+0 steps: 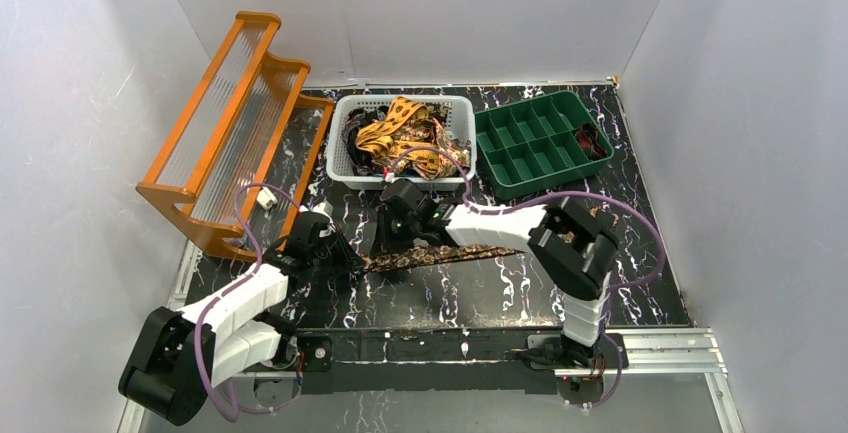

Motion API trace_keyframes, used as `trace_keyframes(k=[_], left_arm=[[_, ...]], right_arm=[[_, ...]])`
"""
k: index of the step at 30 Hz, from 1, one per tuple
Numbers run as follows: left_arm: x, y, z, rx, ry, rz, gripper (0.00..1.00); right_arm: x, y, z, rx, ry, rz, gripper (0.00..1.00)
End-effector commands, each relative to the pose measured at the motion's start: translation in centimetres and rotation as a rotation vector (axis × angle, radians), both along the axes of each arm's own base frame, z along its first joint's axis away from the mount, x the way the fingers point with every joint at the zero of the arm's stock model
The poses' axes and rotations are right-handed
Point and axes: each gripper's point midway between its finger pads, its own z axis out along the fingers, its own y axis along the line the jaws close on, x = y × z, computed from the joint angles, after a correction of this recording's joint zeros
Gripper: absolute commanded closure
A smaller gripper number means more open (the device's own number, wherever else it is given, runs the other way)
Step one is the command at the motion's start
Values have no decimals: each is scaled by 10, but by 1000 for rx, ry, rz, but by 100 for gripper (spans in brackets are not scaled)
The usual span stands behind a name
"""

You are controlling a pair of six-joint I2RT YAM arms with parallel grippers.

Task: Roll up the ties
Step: Roll the tie into the bin.

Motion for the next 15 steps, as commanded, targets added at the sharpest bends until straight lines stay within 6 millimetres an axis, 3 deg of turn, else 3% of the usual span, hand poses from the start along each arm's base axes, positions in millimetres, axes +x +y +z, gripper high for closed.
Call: trace_keyframes(k=[1,5,8,11,15], left_arm=[[2,4,8,26,-17,-4,100],[2,4,11,27,-21,-3,100],[3,6,14,37,-32,1,100],[6,6,19,42,-46,-1,100],[9,10,25,79,-56,-11,100]], right_arm=[[10,3,-24,-84,-18,-33,87],[3,-13,-57,-220,21,-36,90],[4,-27,-69,-304,11,-62,90],[7,-21,-56,-268,-21,-42,89],[14,-9,-10,-181,-89,-23,83]])
